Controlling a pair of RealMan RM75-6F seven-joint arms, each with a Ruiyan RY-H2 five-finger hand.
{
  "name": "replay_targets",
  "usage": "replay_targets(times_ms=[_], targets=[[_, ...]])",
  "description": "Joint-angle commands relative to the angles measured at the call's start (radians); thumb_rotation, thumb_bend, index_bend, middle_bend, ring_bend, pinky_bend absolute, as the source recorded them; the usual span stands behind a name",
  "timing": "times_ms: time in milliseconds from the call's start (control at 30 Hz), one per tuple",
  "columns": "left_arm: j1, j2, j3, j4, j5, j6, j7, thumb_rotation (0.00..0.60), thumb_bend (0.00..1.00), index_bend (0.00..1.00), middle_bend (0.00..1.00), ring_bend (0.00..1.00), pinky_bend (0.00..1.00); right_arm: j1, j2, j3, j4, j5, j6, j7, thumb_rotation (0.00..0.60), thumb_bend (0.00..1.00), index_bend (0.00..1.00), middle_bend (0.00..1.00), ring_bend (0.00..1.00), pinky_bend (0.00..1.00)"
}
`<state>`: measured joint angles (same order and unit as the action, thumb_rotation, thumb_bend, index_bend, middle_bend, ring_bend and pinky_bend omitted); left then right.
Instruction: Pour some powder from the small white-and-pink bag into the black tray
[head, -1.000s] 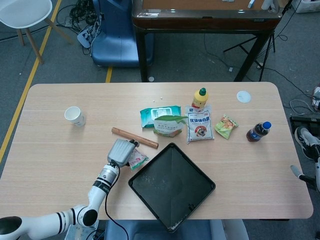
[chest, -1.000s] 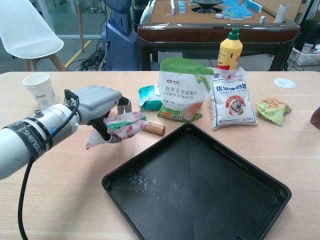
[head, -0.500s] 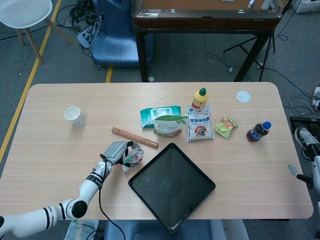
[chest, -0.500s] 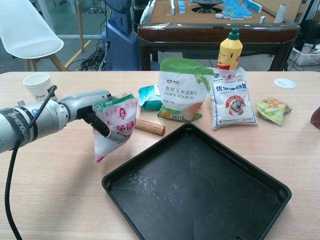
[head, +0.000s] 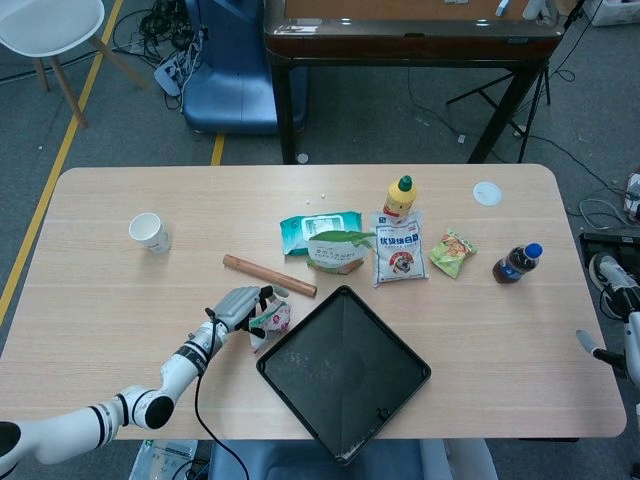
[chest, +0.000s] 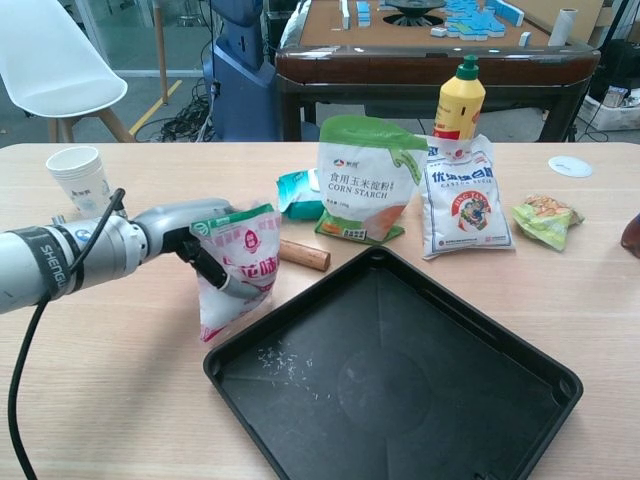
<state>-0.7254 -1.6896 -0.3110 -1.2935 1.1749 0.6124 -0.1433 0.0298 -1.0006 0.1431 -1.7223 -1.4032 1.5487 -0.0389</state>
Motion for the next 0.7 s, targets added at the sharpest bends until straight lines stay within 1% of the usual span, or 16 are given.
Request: replay_targets(times_ms=[33, 67, 167, 367, 433, 600, 700], targets=[[-0.011, -0.012, 0.008, 0.015, 0.008, 0.012, -0.02, 0.6, 0.17, 0.21, 0.5, 0.42, 0.52, 0.0, 0.0, 0.0, 0.0, 0.001, 0.0, 0.0, 0.6, 0.16, 0.07, 0.22, 0.1, 0.12], [-0.014, -0.014, 0.011, 0.018, 0.009, 0.011, -0.025, 0.6, 0.17, 0.21, 0.49, 0.41, 0.51, -0.001, 0.0, 0.0, 0.0, 0.002, 0.0, 0.0, 0.6, 0.16, 0.07, 0.22, 0.1, 0.12], [-0.021, -0.019, 0.02, 0.026, 0.012, 0.017, -0.039, 0.6, 0.17, 0.15, 0.42, 0.35, 0.48, -0.001, 0.001, 0.0, 0.002, 0.003, 0.0, 0.001, 0.6, 0.16, 0.07, 0.22, 0.1, 0.12], [-0.028, -0.032, 0.033, 0.034, 0.009, 0.042, -0.05, 0.6, 0.17, 0.07, 0.31, 0.26, 0.45, -0.001, 0.001, 0.001, 0.005, 0.007, -0.002, 0.004, 0.6, 0.16, 0.07, 0.22, 0.1, 0.12], [-0.032, -0.036, 0.037, 0.038, 0.004, 0.046, -0.051, 0.6, 0.17, 0.03, 0.26, 0.23, 0.43, -0.001, 0.001, 0.001, 0.006, 0.008, -0.003, 0.004, 0.6, 0.16, 0.07, 0.22, 0.1, 0.12], [-0.04, -0.039, 0.04, 0.036, -0.011, 0.051, -0.054, 0.6, 0.17, 0.0, 0.24, 0.21, 0.42, 0.001, 0.0, 0.002, 0.008, 0.01, -0.006, 0.004, 0.6, 0.16, 0.07, 0.22, 0.1, 0.12], [-0.041, -0.023, 0.041, 0.009, -0.026, 0.047, -0.06, 0.6, 0.17, 0.0, 0.23, 0.2, 0.42, 0.002, 0.0, 0.003, 0.009, 0.011, -0.006, 0.005, 0.6, 0.16, 0.07, 0.22, 0.1, 0.12]])
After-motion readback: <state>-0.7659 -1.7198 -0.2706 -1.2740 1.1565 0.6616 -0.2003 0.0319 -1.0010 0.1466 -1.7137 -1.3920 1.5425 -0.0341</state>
